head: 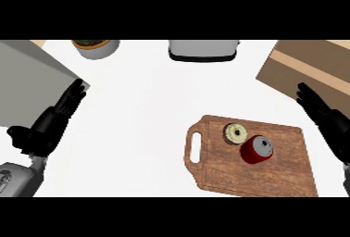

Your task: Pick the can from the cutting board and place it in the cardboard box

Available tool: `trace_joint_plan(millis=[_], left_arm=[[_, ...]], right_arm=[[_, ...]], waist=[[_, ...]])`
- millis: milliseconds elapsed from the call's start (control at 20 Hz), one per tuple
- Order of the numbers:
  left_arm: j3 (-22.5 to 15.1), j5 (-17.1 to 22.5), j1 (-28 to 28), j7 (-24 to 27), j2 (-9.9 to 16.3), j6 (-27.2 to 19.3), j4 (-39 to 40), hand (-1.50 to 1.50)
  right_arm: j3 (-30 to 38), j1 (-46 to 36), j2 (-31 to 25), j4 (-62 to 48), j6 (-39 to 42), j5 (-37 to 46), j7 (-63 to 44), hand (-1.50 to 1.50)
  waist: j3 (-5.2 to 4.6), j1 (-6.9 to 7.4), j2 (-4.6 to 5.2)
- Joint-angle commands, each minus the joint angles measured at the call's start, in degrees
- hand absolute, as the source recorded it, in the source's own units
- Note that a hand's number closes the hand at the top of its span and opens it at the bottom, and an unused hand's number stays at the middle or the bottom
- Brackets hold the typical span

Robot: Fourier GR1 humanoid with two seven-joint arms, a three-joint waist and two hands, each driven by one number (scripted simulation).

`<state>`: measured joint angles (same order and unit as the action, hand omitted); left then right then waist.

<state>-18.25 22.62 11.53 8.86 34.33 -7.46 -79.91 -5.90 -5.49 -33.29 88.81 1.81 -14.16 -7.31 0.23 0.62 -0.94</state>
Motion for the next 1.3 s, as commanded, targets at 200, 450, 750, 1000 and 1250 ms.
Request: trace_joint_plan(millis=[200, 450, 750, 1000, 1250], left_arm=[[4.5, -1.3, -3.5, -5.5, -5.3, -13.6, 4.3, 0.0], [3.3, -0.7, -7.2, -6.2, -10.3, -17.2, 5.4, 0.0], [4.2, -3.6, -3.9, -4.5, -13.1, -17.6, 9.9, 0.0], [3.8, -3.1, -7.8, -5.7, -12.1, -16.4, 4.7, 0.0], [5.3, -3.7, -6.2, -5.5, -11.3, -15.0, 5.5, 0.0]], right_arm=[[3.3, -1.9, 2.1, 10.1, -4.4, 3.8, 9.2, 1.5], [3.3, 10.4, 2.3, 8.7, -17.6, 19.0, 12.1, 1.5], [4.5, 21.7, -1.0, 18.7, -19.4, 27.7, 17.8, -1.5], [7.3, 22.2, -10.4, 27.2, -10.3, 29.4, 0.8, -1.5], [7.5, 21.0, -14.3, 38.7, -1.4, 26.7, -16.3, -1.5]], waist=[[-0.21, -0.89, 0.63], [-0.16, -2.57, 0.59], [-0.27, -1.81, 0.83], [-0.33, -0.93, 0.77], [-0.37, -0.76, 0.8]])
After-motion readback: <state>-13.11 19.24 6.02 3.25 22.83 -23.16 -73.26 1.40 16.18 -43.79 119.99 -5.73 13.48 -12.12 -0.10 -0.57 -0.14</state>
